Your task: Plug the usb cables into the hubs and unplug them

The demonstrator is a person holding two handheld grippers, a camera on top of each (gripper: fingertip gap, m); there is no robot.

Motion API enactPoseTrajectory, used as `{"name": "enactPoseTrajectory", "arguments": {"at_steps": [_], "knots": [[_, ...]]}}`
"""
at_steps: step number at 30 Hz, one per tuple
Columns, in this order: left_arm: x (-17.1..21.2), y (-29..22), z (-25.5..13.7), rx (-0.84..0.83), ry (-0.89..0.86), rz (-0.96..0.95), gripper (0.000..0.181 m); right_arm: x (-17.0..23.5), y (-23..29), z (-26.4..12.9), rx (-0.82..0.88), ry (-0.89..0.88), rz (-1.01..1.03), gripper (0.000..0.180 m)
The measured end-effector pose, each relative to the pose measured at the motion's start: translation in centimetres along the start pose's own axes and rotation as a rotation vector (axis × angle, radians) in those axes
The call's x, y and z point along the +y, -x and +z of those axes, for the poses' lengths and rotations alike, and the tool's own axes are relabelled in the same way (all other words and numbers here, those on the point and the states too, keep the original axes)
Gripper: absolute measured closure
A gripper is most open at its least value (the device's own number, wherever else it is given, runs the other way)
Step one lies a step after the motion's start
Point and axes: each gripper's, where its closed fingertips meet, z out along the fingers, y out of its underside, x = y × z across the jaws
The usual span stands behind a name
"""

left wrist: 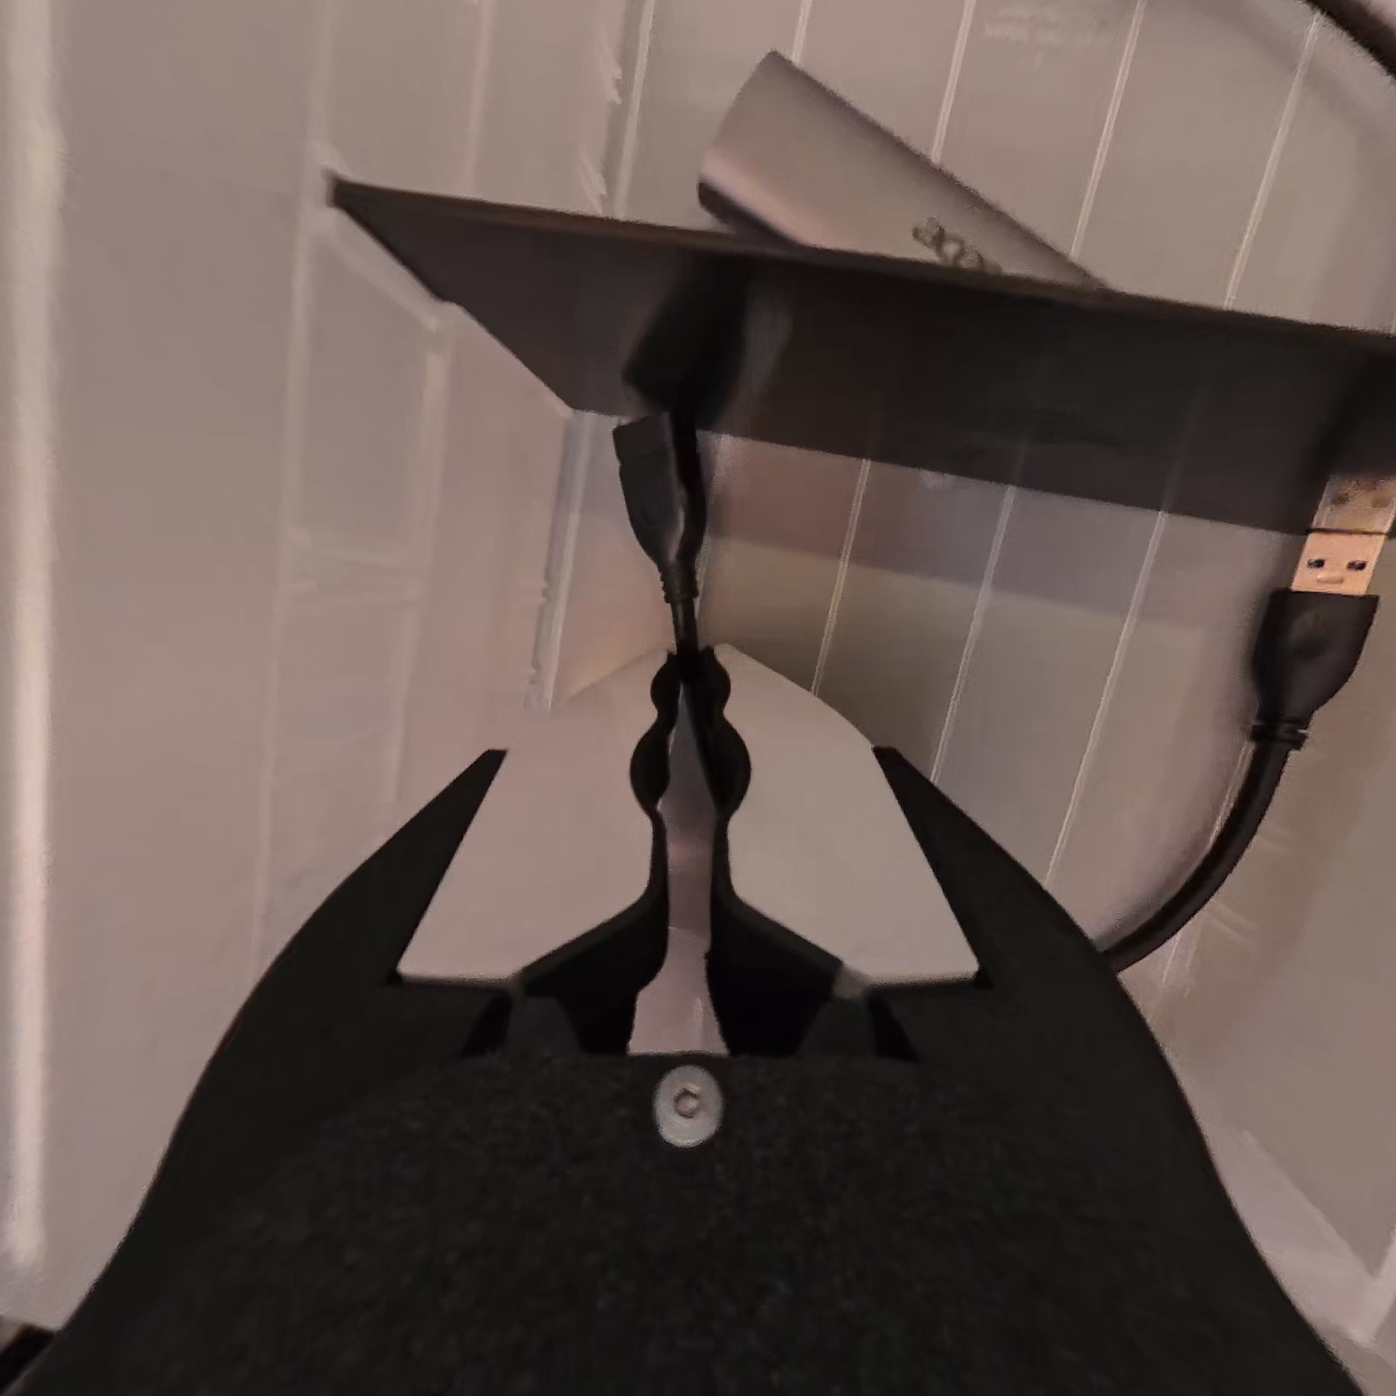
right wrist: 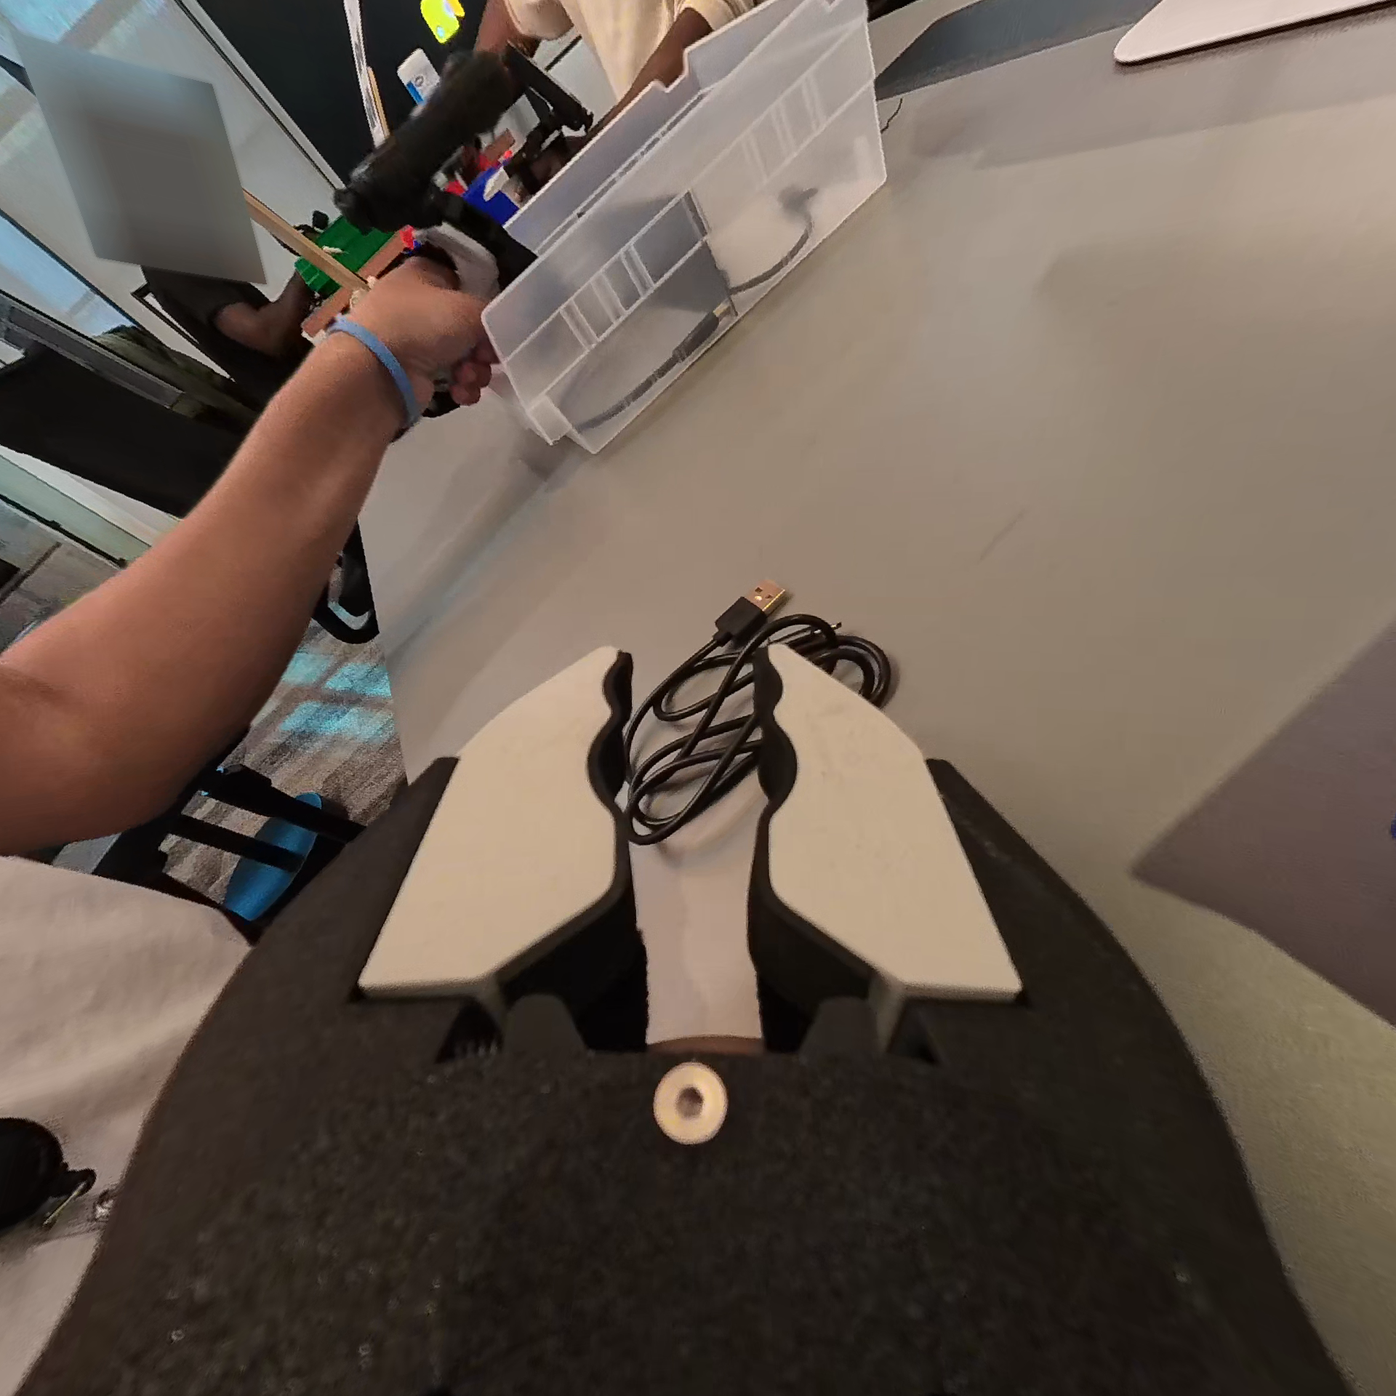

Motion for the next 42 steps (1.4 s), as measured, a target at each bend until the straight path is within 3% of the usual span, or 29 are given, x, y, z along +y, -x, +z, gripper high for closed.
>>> {"name": "enactPoseTrajectory", "arguments": {"at_steps": [4, 9, 13, 16, 19, 25, 30, 35, 42], "knots": [[-2.8, 0.5, -4.7, -0.067, -0.251, 0.015, 0.176, -0.2, -0.2, -0.2, 0.023, -0.007, -0.02, 0.15], [-6.5, 0.1, -16.2, -0.068, -0.566, 0.045, 0.177, -0.4, -0.4, -0.3, 0.032, -0.019, -0.017, 0.15], [-7.0, -2.4, -25.3, 0.101, -0.792, 0.018, 0.177, -0.3, -0.2, -0.1, 0.039, -0.013, -0.032, 0.15], [-5.6, -4.7, -29.4, 0.252, -0.902, -0.013, 0.177, -0.2, -0.2, -0.1, 0.053, -0.007, -0.054, 0.151], [-3.6, -7.8, -28.7, 0.429, -0.873, -0.061, 0.177, -0.3, -0.2, -0.2, 0.057, -0.008, -0.061, 0.151], [3.5, -12.9, -19.6, 0.609, -0.62, -0.263, 0.176, -0.3, -0.1, -0.4, 0.057, -0.012, -0.066, 0.151], [10.8, -13.4, -15.6, 0.541, -0.555, -0.406, 0.177, -0.2, -0.2, -0.2, 0.049, -0.003, -0.058, 0.151], [16.0, -15.9, -13.6, 0.551, -0.462, -0.417, 0.175, -0.2, -0.1, -0.2, 0.045, -0.002, -0.056, 0.151], [17.4, -16.7, -14.0, 0.546, -0.46, -0.319, 0.168, 0.2, 0.2, 0.1, 0.052, 0.023, -0.087, 0.151]]}}
